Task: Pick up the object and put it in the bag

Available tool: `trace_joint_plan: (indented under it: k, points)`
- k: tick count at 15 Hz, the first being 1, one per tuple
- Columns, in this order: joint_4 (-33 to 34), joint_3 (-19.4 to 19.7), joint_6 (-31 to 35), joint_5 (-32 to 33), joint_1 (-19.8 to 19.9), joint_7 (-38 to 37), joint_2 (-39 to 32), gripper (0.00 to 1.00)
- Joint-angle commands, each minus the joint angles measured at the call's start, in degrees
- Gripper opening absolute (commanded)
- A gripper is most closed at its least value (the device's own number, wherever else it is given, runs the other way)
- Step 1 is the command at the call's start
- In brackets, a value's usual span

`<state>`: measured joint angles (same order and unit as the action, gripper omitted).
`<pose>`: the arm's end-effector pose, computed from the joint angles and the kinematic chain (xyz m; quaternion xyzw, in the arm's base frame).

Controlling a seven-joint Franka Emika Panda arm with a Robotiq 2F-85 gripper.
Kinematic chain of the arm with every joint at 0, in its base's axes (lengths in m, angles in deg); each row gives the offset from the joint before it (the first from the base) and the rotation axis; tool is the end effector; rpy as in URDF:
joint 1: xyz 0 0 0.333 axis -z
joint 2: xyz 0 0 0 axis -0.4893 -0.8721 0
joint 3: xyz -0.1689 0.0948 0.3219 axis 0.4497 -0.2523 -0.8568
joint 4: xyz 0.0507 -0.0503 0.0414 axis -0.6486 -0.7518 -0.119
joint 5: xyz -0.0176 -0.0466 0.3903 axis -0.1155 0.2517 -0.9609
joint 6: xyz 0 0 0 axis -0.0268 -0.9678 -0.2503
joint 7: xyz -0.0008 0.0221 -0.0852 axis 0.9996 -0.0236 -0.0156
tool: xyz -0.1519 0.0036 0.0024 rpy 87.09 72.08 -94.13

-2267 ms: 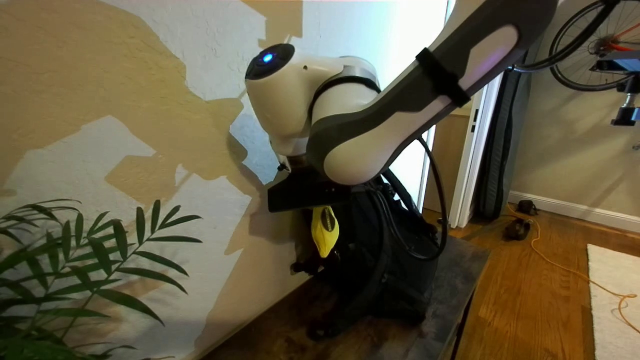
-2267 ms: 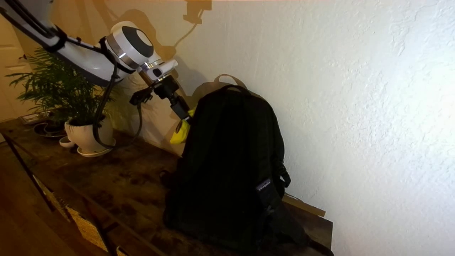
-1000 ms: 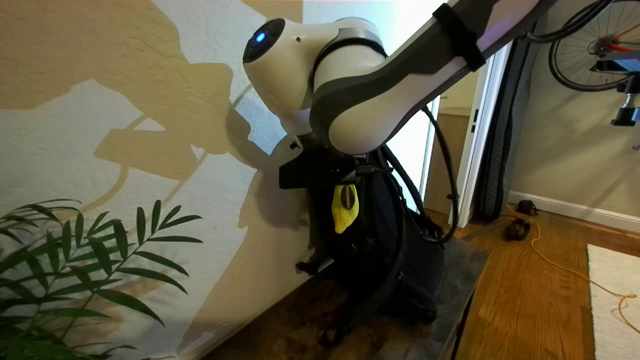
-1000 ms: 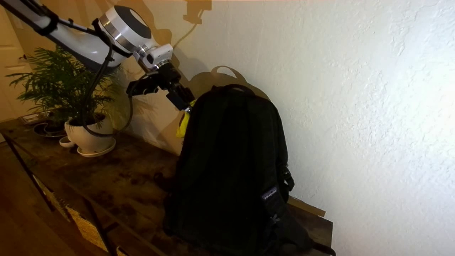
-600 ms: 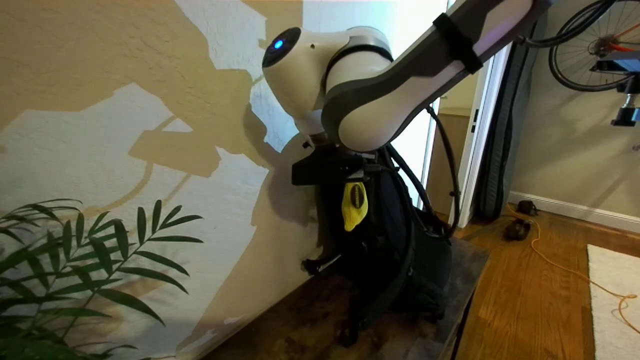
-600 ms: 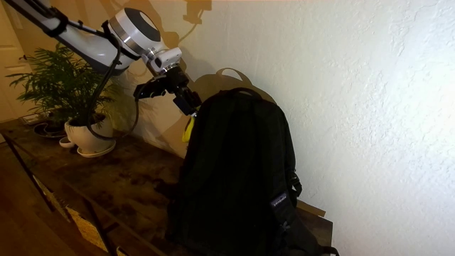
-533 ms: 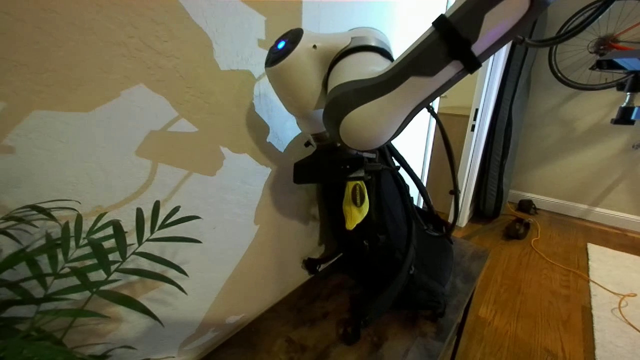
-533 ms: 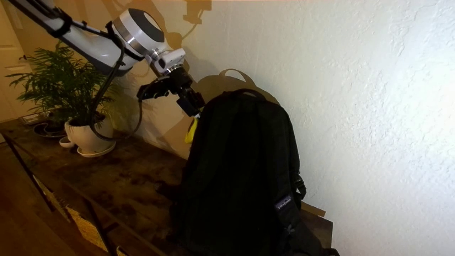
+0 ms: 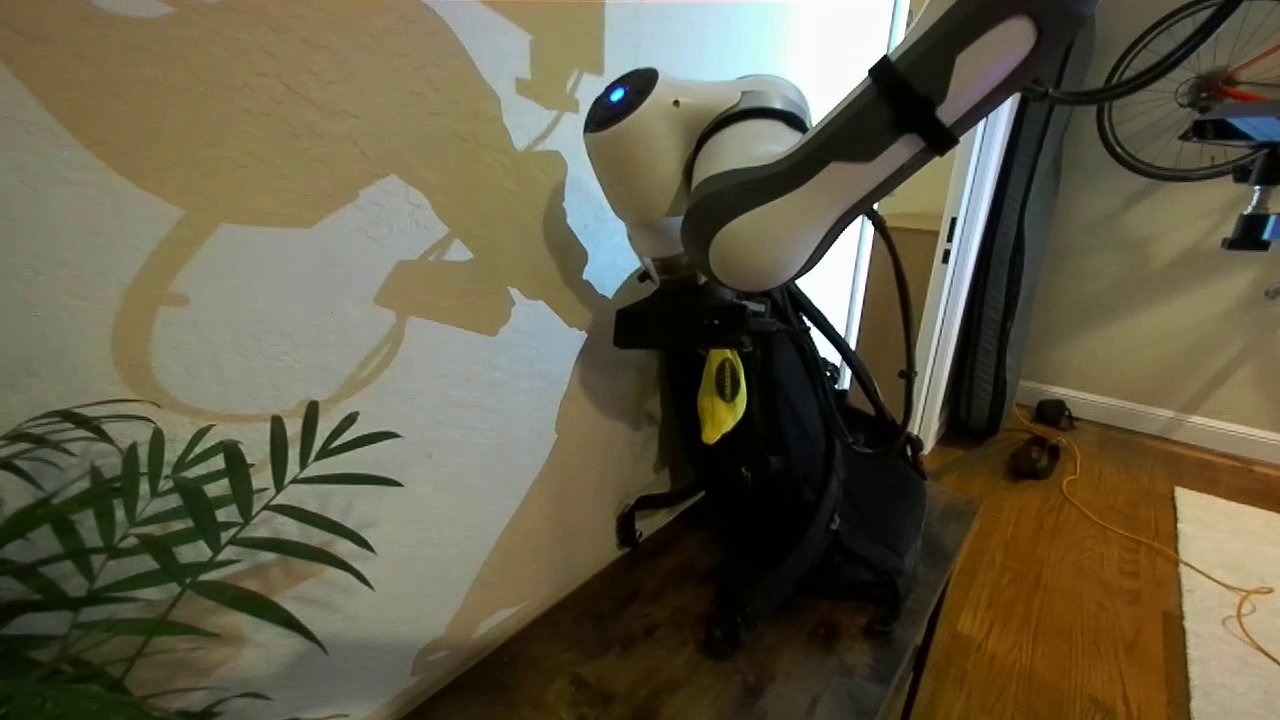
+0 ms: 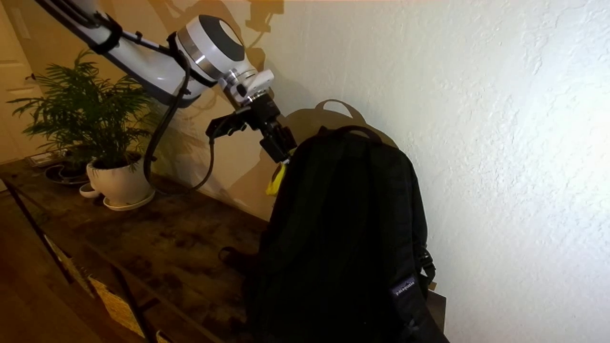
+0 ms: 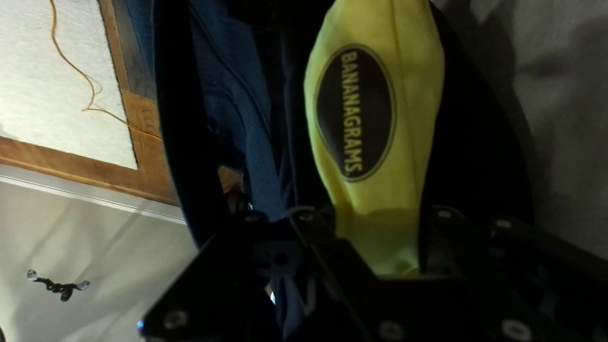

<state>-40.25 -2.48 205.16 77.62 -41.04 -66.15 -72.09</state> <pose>0.7562 -0.0142 0.2705 0.7565 -0.5612 0.2282 0.2462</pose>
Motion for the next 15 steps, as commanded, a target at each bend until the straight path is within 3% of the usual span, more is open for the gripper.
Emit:
trace_joint_plan:
  k: [1,9,15]
  points:
    - [-1.05,0.31,0.29,0.65,0.18,-1.01,0.90,0.12]
    - [2.71,0.75,-5.60,3.73,-2.30,-0.04,-1.51,0.12]
    - [5.44,0.34,-7.90,3.87,-1.66,1.06,-3.73,0.12]
